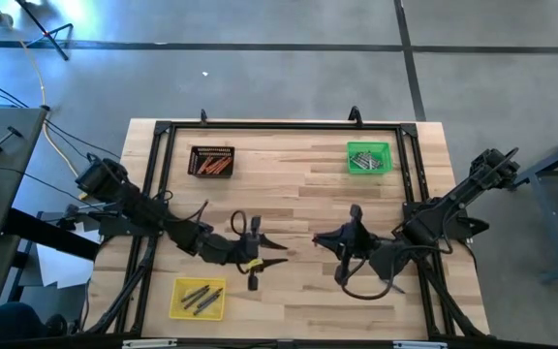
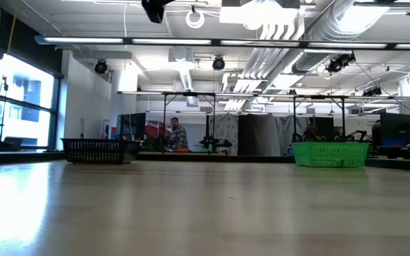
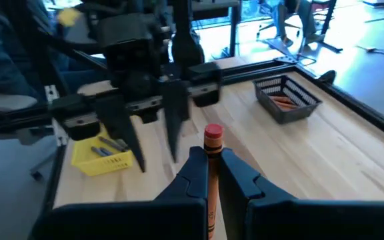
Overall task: Sort crayons
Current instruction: Put the orange crayon into the black bin
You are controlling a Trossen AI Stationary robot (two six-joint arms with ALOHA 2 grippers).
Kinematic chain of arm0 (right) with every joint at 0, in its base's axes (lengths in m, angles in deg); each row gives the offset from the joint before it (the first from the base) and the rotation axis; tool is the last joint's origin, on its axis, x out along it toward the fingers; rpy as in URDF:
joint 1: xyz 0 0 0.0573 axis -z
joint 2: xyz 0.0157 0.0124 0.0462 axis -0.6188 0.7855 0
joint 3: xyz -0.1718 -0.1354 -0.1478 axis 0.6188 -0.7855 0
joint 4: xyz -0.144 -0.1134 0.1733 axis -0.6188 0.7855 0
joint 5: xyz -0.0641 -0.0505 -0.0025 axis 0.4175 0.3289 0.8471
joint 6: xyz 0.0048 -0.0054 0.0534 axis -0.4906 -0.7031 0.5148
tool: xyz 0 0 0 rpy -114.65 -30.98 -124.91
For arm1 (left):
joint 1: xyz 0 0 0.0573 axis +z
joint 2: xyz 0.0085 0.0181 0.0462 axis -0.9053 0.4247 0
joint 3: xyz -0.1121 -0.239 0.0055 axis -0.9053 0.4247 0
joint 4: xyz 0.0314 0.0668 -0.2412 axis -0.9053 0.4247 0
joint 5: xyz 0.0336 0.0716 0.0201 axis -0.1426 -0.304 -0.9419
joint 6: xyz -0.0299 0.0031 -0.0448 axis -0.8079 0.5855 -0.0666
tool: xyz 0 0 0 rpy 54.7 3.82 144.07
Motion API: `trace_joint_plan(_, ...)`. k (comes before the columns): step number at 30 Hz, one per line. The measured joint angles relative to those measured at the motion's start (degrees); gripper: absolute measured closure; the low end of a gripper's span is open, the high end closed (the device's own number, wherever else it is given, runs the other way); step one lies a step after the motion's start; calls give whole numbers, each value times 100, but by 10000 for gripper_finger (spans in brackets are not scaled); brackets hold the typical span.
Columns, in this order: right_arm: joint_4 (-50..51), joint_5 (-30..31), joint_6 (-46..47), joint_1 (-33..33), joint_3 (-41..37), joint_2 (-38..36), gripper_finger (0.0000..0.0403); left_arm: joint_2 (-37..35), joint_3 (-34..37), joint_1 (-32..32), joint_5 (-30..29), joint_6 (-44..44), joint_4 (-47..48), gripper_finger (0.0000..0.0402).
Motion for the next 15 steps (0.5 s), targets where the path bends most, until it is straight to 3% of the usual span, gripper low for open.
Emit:
trace_joint_plan(8, -768, -77, -609, 0, 0, 346, 402, -2, 0, 314, 631, 5, -521, 241)
trace_joint_plan(15, -1486, 10, -1350, 74, 0, 568, 402, -2, 0, 330, 898, -48, -697, 234)
